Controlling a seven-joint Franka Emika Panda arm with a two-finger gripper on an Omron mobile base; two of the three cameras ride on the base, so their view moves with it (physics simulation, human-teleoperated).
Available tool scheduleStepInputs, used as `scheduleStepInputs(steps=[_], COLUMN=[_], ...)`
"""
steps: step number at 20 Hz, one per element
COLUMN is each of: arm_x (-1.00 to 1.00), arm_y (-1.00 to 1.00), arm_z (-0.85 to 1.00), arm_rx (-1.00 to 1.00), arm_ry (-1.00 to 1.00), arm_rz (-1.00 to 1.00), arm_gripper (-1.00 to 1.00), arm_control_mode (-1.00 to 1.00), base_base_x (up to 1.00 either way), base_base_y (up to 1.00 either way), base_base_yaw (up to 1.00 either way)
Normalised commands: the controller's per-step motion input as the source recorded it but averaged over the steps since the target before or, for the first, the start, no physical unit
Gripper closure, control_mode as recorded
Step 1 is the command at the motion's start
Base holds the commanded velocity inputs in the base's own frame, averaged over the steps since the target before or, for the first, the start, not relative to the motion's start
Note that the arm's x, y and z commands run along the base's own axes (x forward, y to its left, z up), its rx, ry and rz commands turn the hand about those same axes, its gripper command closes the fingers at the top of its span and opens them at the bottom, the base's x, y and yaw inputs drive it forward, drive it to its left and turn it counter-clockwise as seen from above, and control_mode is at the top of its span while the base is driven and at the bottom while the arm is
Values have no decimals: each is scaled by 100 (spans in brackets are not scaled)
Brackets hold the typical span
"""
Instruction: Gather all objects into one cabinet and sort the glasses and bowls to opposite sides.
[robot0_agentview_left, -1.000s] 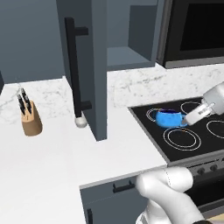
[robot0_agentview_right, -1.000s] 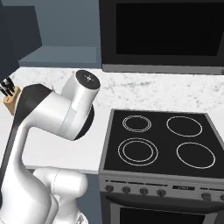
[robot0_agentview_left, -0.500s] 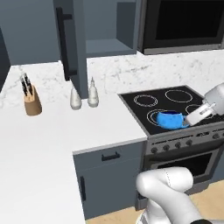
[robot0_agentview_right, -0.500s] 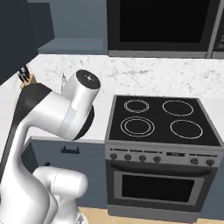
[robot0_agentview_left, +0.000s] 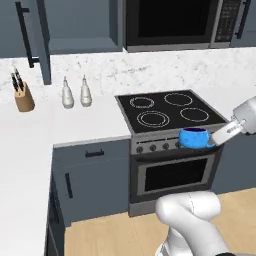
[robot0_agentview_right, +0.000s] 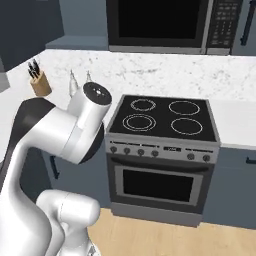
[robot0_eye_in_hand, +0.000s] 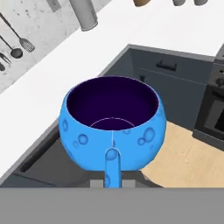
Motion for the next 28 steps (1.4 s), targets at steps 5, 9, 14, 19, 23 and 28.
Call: scheduleStepInputs(steps=[5,9,14,19,23,28], arm_x=[0,0,0,0,0,0], arm_y=[0,0,0,0,0,0], arm_z=[0,0,0,0,0,0], arm_rx=[0,0,0,0,0,0], arm_ry=[0,0,0,0,0,0], arm_rz=[0,0,0,0,0,0], arm_gripper=[100,100,100,100,100,100], arm_control_mode=[100,100,100,100,100,100], base_base_x=[-73,-58,-47,-54,-74,-88], base_base_y=[-84,-31,0,25,37,50], base_base_yaw=[62,68,48,21,13,18])
